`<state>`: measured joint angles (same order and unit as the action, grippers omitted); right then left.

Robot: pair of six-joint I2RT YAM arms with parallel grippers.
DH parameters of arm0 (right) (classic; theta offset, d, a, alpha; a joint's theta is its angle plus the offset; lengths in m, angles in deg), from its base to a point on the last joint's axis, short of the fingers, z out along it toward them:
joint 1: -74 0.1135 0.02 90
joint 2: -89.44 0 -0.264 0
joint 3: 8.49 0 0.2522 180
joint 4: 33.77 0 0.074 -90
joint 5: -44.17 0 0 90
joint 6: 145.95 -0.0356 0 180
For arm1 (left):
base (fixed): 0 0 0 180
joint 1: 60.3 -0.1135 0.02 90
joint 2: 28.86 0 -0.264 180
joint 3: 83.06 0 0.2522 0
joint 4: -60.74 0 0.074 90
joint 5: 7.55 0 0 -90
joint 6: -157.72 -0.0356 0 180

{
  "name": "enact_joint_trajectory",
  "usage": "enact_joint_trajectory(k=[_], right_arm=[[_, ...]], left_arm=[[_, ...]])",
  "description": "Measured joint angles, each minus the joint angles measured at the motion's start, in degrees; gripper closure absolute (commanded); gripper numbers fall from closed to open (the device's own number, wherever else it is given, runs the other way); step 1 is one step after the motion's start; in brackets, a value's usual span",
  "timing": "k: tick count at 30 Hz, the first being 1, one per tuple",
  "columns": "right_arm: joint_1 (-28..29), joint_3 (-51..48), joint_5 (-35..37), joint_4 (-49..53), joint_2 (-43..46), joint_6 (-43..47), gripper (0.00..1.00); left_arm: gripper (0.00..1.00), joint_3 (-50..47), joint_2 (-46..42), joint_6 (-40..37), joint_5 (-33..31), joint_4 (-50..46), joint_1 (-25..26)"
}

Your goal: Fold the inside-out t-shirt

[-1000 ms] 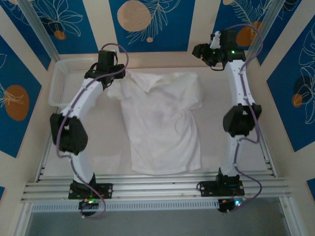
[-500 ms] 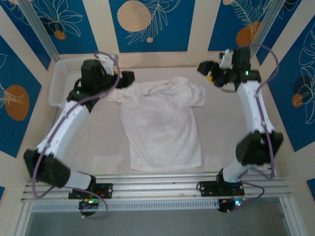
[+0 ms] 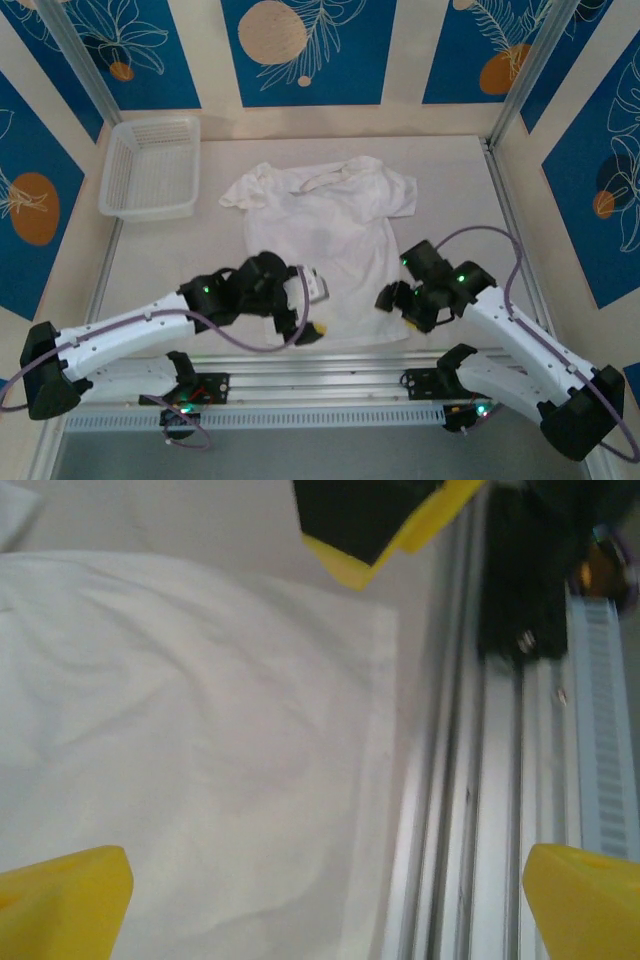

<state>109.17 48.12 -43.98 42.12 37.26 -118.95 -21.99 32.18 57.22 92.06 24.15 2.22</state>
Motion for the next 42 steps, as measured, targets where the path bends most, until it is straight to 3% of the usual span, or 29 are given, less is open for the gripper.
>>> enact_joint_trajectory(k=[7, 20, 23, 26, 30, 34, 42], right_arm=[[2.38, -8.70, 0.09, -2.97, -2.75, -9.66, 0.32], [1.81, -13.79, 1.33, -18.58, -11.34, -11.13, 0.35], [1.81, -14.86, 1.75, -19.32, -11.87, -11.10, 0.48], [1.66, -15.34, 2.32, -17.86, -11.61, -11.45, 0.71], [1.44, -15.78, 2.84, -16.31, -9.88, -11.74, 0.90], [1.44, -15.87, 2.95, -19.54, -7.91, -11.32, 1.00], [1.18, -13.40, 2.05, -21.07, -6.84, -10.86, 1.00]], left_arm=[[0.00, -2.69, 0.44, -8.81, -6.12, -0.11, 4.28], [0.00, -5.03, 0.68, -13.68, -6.97, 1.88, 4.85], [0.00, -5.33, 0.68, -13.66, -7.39, 2.64, 4.87], [0.00, -5.57, 0.68, -13.66, -7.87, 3.54, 4.90], [0.00, -6.03, 0.61, -13.46, -8.41, 4.17, 4.90], [0.00, -6.67, 0.61, -13.40, -8.41, 5.07, 4.90], [0.00, -6.78, 1.38, -12.44, -8.37, 7.78, 4.90]])
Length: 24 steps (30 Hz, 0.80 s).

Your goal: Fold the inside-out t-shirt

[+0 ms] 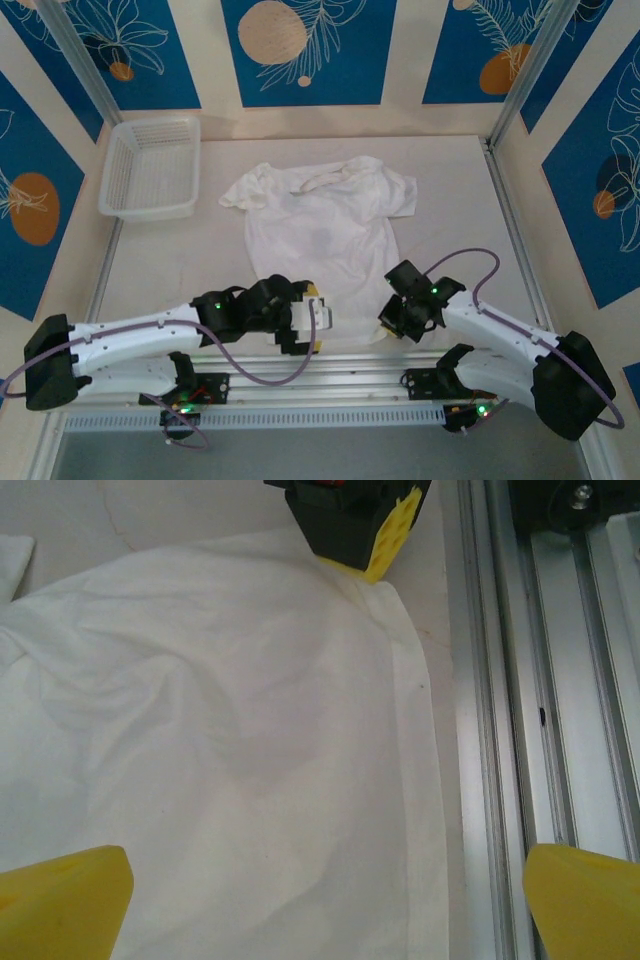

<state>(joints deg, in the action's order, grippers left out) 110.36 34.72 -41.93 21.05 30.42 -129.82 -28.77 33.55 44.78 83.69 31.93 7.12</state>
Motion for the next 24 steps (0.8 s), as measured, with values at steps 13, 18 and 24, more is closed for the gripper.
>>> enact_joint_trajectory(k=[13, 18, 24], right_arm=[[-4.24, 16.41, -1.53, 0.07, 0.24, 1.55, 1.00], [-6.60, 16.48, -1.55, 0.76, 2.01, 1.68, 1.00], [-8.87, 16.48, -1.57, 2.54, 5.42, 2.14, 1.00]], left_arm=[[0.00, 3.65, 23.47, 8.46, -1.64, 16.81, 0.00], [0.08, 7.96, 31.12, 12.15, -8.02, 21.81, 0.00], [0.45, 6.34, 31.67, 17.22, -15.06, 24.20, -1.46]])
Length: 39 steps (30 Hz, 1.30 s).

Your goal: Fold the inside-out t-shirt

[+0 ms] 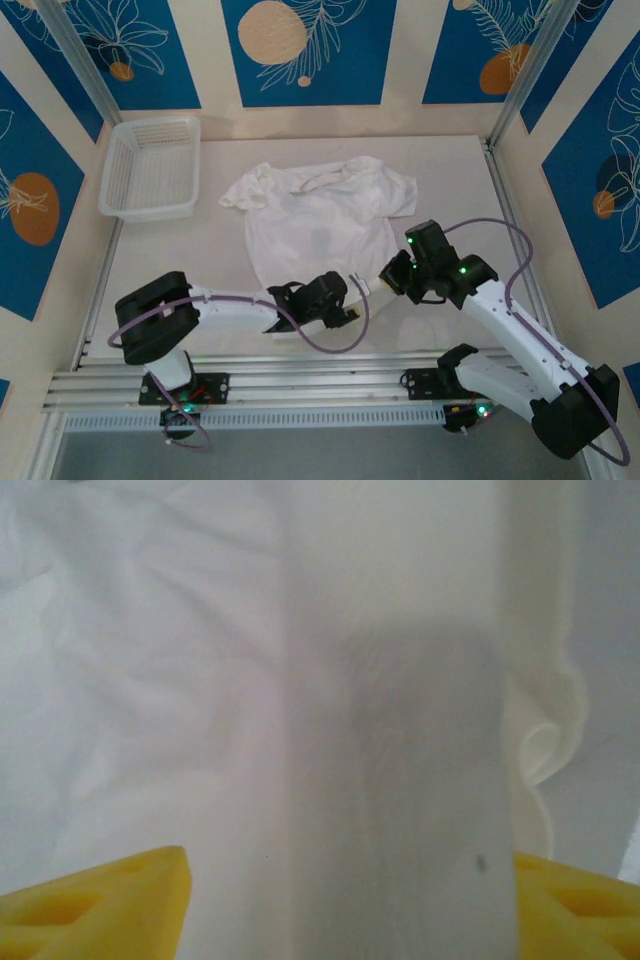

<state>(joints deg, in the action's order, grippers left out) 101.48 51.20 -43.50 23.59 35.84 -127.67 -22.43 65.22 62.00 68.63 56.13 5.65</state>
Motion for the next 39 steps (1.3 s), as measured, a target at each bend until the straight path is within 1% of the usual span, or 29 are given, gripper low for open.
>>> enact_joint_trajectory(k=[4, 5, 6, 7, 9, 13, 16, 17, 18, 20, 21, 22, 23, 25, 26, 29, 30, 31, 33, 34, 35, 37, 39], right_arm=[[-2.67, -0.44, -0.50, 0.55, 1.77, 0.83, 1.00], [-3.23, -0.68, -0.79, 0.59, 1.95, 1.05, 1.00], [-3.78, -0.98, -0.96, 0.68, 1.99, 1.36, 1.00], [-4.07, -1.20, -1.14, 0.72, 1.97, 1.75, 1.00], [-4.31, -1.53, -1.33, 0.72, 1.97, 2.69, 0.99], [-3.06, -1.57, -2.01, -0.68, 1.97, 5.31, 0.91], [-0.28, -1.57, -1.42, -2.01, 2.21, 7.63, 0.95], [0.76, -1.53, -1.05, -2.43, 2.40, 8.33, 0.94], [1.99, -1.44, -0.61, -2.73, 2.62, 9.01, 0.88], [3.91, -1.33, 0.11, -3.52, 2.95, 10.21, 0.58], [4.90, -1.29, 0.52, -3.96, 3.04, 10.88, 0.47], [5.92, -1.27, 1.03, -4.46, 3.08, 11.50, 0.42], [6.95, -1.27, 1.75, -5.07, 3.15, 12.31, 0.40], [10.12, -1.27, 3.54, -7.39, 3.21, 14.21, 0.39], [11.93, -1.27, 4.44, -8.92, 3.21, 14.99, 0.41], [19.47, -2.23, 7.45, -17.79, 3.10, 19.45, 0.53], [22.32, -3.34, 8.33, -22.40, 2.80, 21.46, 0.62], [24.94, -4.79, 9.33, -27.10, 2.29, 23.80, 0.74], [29.59, -8.22, 11.63, -36.39, 0.00, 28.72, 0.90], [31.78, -10.08, 13.07, -40.98, -2.03, 31.32, 0.96], [33.22, -11.37, 14.40, -44.19, -4.02, 33.75, 1.00], [35.39, -13.38, 17.57, -50.07, -9.49, 38.64, 1.00], [35.91, -13.94, 21.40, -54.82, -15.47, 42.71, 1.00]], left_arm=[[0.63, -4.07, -5.64, 2.19, -0.87, -2.03, -3.23], [0.71, -4.74, -7.37, 2.40, -1.25, -2.84, -4.09], [0.83, -5.44, -9.49, 2.71, -1.49, -3.72, -5.09], [0.98, -5.92, -11.47, 3.13, -1.51, -4.46, -6.12], [1.00, -6.69, -15.61, 3.78, -0.92, -5.66, -8.46], [1.00, -6.93, -22.08, 6.32, 2.95, -5.68, -12.20], [1.00, -6.91, -23.87, 7.15, 5.68, -5.33, -13.03], [1.00, -6.91, -23.91, 7.17, 6.47, -5.33, -13.09], [1.00, -6.91, -23.87, 7.23, 7.48, -5.38, -13.16], [1.00, -6.91, -23.80, 7.37, 8.98, -5.75, -13.33], [1.00, -6.86, -23.80, 7.58, 9.49, -5.86, -13.40], [1.00, -6.78, -23.80, 8.00, 9.79, -5.99, -13.46], [1.00, -6.43, -23.80, 8.70, 9.75, -6.73, -13.49], [1.00, -4.02, -23.21, 11.30, 9.29, -9.79, -13.84], [1.00, -2.51, -22.67, 12.46, 9.31, -11.30, -14.27], [1.00, 3.17, -21.07, 16.48, 10.03, -14.99, -16.68], [1.00, 4.83, -20.90, 17.99, 10.75, -15.74, -17.81], [1.00, 6.03, -20.87, 19.37, 11.32, -16.13, -18.78], [1.00, 7.93, -20.87, 21.51, 12.37, -17.11, -20.41], [1.00, 8.79, -20.87, 22.32, 12.74, -17.68, -21.09], [1.00, 9.42, -20.87, 22.84, 13.00, -18.16, -21.49], [1.00, 10.78, -20.87, 23.52, 13.68, -19.39, -22.03], [1.00, 12.02, -20.87, 23.89, 14.49, -20.70, -22.23]])
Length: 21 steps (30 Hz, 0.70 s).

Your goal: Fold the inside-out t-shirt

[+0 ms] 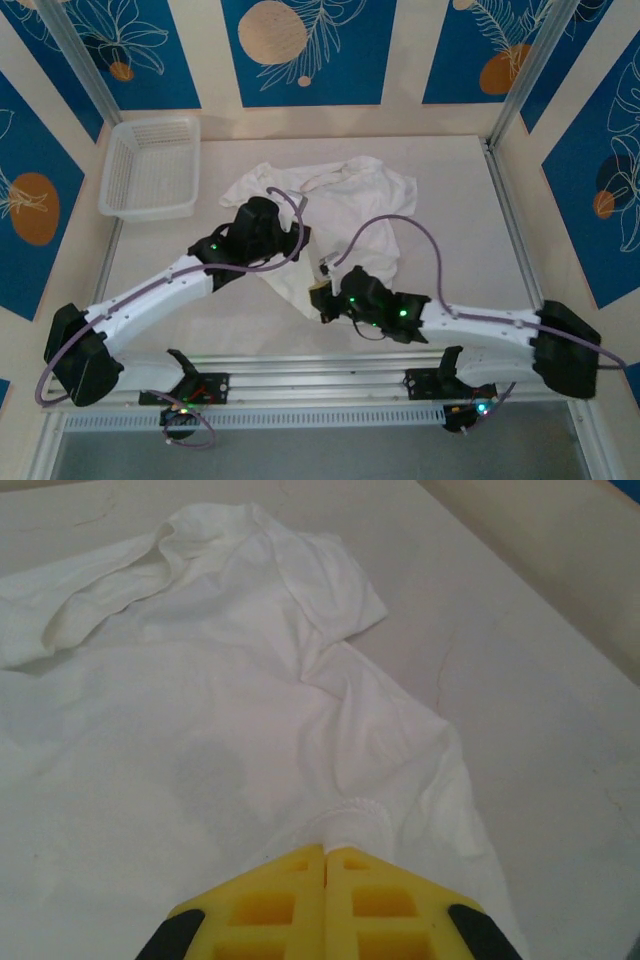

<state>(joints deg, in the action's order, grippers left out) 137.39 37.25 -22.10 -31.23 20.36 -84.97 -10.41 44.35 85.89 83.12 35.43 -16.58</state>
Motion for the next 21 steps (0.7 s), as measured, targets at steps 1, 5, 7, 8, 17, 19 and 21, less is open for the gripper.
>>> enact_joint_trajectory(k=[1, 5, 7, 8, 17, 19, 21], right_arm=[[-0.09, -0.02, 1.86, -2.14, -2.62, 1.66, 1.00], [-3.50, -0.09, 9.01, -12.00, -12.81, 8.72, 1.00], [-6.43, 0.63, 11.63, -14.16, -16.28, 11.61, 1.00], [-8.24, 1.29, 13.03, -15.19, -18.03, 13.27, 1.00], [-24.44, 6.54, 16.65, -20.06, -21.27, 19.69, 1.00], [-25.11, 6.62, 16.94, -21.66, -20.92, 19.96, 1.00], [-22.67, 6.16, 17.35, -24.28, -20.92, 20.70, 1.00]], left_arm=[[1.00, 0.44, -0.02, 0.24, 0.44, -0.33, 0.00], [1.00, 2.62, -0.15, 0.98, 2.73, -2.67, -0.17], [1.00, 3.61, -0.48, 0.96, 3.85, -3.67, -0.22], [1.00, 4.13, -0.76, 0.87, 4.24, -4.17, -0.24], [1.00, 10.34, -1.51, -0.24, 11.82, -8.59, -0.39], [1.00, 12.07, -1.36, 0.24, 13.53, -9.11, -0.39], [1.00, 14.95, -0.61, 1.49, 15.02, -9.33, -0.39]])
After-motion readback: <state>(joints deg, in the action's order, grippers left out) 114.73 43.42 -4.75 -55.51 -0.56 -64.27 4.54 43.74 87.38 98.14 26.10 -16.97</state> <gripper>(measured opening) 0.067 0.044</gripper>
